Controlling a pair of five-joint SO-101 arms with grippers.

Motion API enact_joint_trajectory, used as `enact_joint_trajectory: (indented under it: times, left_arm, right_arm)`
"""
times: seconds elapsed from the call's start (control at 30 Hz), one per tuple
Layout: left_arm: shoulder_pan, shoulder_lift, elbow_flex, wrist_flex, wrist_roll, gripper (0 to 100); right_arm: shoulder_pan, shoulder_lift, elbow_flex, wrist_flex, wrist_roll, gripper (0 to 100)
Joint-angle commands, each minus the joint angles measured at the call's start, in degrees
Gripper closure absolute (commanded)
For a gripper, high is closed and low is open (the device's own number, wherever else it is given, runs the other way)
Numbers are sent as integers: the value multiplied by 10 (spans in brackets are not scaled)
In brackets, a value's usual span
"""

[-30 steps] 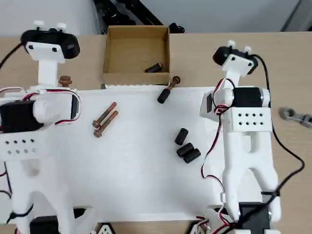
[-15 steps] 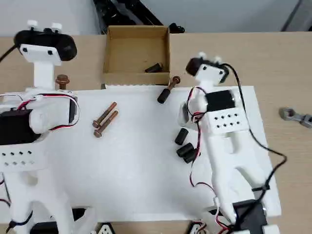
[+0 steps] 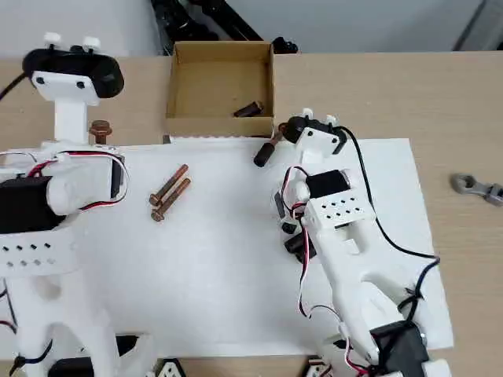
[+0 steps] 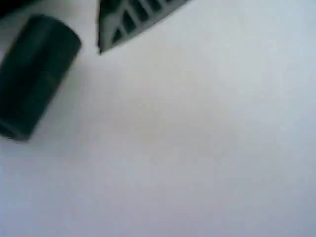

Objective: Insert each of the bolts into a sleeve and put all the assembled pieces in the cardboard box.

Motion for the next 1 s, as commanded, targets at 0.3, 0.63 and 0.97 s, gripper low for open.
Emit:
enact_joint_trajectory:
  times: [0.3, 0.63, 0.97]
  left_arm:
    - [-4, -22, 3, 5, 0, 995]
    - [-4, -23, 3, 5, -4, 995]
    - [-4, -23, 2, 5, -4, 995]
  right_arm:
    - [-9, -1, 51, -62, -5, 829]
    - [-7, 0, 132, -175, -5, 829]
    - [-7, 0, 213, -284, -5, 829]
